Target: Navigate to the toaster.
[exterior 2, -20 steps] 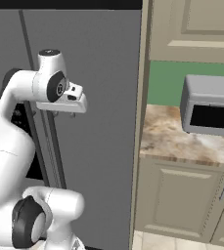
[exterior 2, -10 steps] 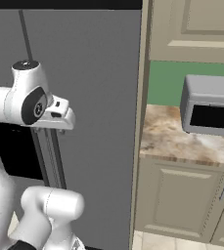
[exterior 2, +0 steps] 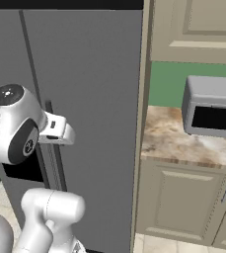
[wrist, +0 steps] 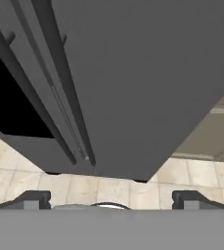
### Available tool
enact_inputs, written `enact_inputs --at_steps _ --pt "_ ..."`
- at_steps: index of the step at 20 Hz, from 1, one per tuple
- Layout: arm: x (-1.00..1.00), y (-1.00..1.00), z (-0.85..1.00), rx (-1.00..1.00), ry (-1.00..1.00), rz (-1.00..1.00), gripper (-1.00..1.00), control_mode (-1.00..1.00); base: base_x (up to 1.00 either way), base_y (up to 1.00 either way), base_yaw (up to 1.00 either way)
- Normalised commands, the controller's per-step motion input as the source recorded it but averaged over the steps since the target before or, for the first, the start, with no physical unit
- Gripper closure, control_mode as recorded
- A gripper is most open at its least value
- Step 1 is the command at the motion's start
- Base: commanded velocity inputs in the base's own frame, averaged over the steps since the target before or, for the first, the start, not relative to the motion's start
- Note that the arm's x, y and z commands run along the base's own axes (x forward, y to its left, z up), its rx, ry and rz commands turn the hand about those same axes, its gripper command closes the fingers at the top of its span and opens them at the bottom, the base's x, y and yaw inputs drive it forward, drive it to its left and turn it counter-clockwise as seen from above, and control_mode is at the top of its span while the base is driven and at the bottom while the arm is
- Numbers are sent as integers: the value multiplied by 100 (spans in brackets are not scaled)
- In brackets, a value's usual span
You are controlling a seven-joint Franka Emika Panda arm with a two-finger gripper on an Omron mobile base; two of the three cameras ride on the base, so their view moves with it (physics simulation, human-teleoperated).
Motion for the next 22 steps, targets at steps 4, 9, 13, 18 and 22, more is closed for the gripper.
enact_inputs --at_steps 4,9,13,18,22 --pt "-17 -57 0 1 -19 0 -100 -100 0 0 0" --pt "0 0 0 0 0 0 -100 100 -41 -96 0" --pt "0 0 0 0 0 0 -100 100 -55 -100 -5" --pt "0 0 0 0 0 0 -100 100 -30 -100 -26" --pt "0 0 0 0 0 0 -100 100 -11 -100 -37"
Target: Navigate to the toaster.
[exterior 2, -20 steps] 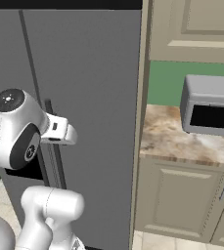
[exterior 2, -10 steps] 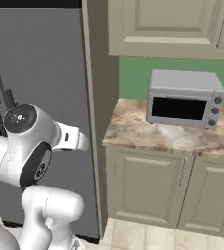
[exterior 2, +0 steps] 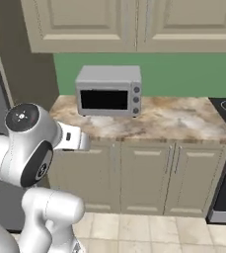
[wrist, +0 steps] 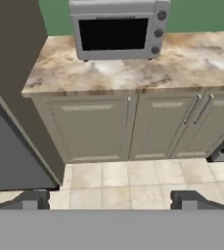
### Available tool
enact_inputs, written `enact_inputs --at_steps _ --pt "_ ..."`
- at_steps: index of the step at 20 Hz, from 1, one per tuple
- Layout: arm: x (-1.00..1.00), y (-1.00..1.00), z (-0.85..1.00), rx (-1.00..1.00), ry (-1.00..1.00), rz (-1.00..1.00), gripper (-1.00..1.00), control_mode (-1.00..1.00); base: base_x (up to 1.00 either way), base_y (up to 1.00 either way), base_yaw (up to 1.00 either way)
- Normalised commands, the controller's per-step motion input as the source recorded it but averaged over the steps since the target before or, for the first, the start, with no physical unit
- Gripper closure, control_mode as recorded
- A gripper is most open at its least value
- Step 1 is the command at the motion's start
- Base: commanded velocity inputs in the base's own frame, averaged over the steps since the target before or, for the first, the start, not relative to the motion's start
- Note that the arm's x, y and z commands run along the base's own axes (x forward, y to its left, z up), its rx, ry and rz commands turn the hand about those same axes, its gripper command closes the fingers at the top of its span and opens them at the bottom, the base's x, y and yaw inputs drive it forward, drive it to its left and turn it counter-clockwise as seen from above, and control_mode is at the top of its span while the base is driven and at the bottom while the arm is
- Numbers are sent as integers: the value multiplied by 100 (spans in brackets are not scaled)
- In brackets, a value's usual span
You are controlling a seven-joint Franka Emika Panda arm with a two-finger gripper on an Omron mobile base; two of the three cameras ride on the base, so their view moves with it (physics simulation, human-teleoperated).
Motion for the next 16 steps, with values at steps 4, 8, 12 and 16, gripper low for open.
enact_inputs --at_steps 4,8,12,16 --pt "0 0 0 0 0 0 -100 100 0 -100 -60" --pt "0 0 0 0 0 0 -100 100 1 -100 -65" --pt "0 0 0 0 0 0 -100 100 6 -100 -62" --pt "0 0 0 0 0 0 -100 100 37 -100 -52"
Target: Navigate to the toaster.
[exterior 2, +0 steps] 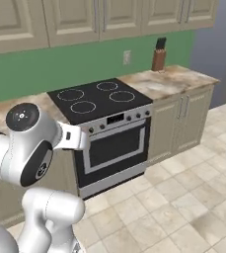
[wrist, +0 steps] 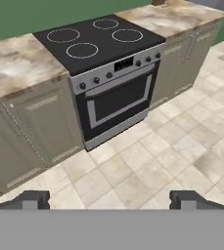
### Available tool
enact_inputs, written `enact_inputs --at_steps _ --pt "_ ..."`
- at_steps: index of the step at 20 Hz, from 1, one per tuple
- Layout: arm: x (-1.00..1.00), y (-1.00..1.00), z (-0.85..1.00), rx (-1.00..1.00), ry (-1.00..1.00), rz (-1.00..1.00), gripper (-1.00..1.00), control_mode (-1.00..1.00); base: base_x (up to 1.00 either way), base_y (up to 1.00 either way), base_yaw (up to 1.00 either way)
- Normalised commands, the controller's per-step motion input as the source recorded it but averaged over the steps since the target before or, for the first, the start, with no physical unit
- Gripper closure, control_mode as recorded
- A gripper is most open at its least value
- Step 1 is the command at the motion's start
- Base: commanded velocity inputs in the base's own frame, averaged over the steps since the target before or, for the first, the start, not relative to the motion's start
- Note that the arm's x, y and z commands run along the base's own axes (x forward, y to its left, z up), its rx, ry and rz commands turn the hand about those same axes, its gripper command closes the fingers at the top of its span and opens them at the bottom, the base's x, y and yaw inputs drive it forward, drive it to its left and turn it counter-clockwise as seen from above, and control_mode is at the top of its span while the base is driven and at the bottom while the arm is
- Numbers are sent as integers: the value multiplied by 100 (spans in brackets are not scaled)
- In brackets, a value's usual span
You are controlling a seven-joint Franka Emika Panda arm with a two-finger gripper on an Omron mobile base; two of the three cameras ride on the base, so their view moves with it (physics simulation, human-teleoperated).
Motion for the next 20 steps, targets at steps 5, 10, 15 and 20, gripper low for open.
enact_inputs --at_steps 5,10,15,20 --pt "0 0 0 0 0 0 -100 100 88 -86 -41" --pt "0 0 0 0 0 0 -100 100 63 -96 -51" --pt "0 0 0 0 0 0 -100 100 56 -42 -66" --pt "0 0 0 0 0 0 -100 100 86 -12 -61"
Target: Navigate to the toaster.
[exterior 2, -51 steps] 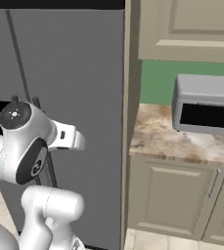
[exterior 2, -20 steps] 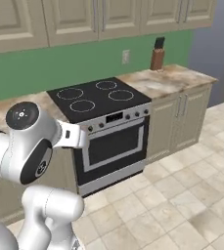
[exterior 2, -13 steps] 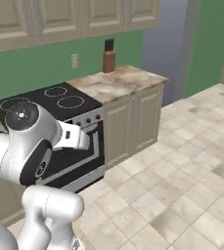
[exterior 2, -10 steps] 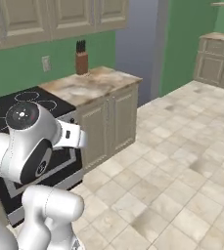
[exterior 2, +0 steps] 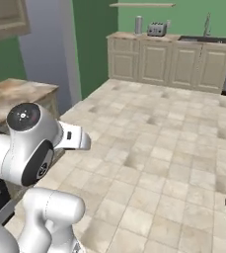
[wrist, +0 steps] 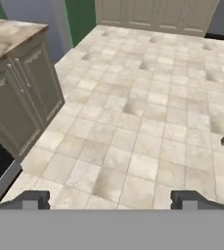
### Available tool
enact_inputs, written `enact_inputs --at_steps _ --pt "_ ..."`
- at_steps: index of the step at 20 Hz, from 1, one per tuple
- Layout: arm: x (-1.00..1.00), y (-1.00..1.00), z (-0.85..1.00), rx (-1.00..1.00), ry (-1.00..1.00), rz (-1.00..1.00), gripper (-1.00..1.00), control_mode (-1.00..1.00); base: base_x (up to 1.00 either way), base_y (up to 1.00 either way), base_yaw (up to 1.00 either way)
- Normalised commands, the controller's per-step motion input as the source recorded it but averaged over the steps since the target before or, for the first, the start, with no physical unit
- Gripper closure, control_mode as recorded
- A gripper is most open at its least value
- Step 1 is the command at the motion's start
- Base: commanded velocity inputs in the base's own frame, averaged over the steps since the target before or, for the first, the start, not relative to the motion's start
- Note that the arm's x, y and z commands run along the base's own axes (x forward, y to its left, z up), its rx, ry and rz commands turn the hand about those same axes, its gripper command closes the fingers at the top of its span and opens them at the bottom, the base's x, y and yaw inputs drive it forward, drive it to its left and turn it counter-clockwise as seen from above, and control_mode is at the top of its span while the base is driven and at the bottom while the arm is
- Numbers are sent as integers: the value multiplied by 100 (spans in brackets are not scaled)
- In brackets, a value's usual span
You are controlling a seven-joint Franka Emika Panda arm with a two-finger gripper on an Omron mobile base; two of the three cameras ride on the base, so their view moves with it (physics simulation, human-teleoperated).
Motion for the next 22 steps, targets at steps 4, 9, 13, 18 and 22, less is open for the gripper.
enact_inputs --at_steps 4,9,13,18,22 --pt "0 0 0 0 0 0 -100 100 100 9 -42" --pt "0 0 0 0 0 0 -100 100 100 18 -20" --pt "0 0 0 0 0 0 -100 100 100 2 -14" --pt "0 0 0 0 0 0 -100 100 100 4 -11" --pt "0 0 0 0 0 0 -100 100 100 15 -11"
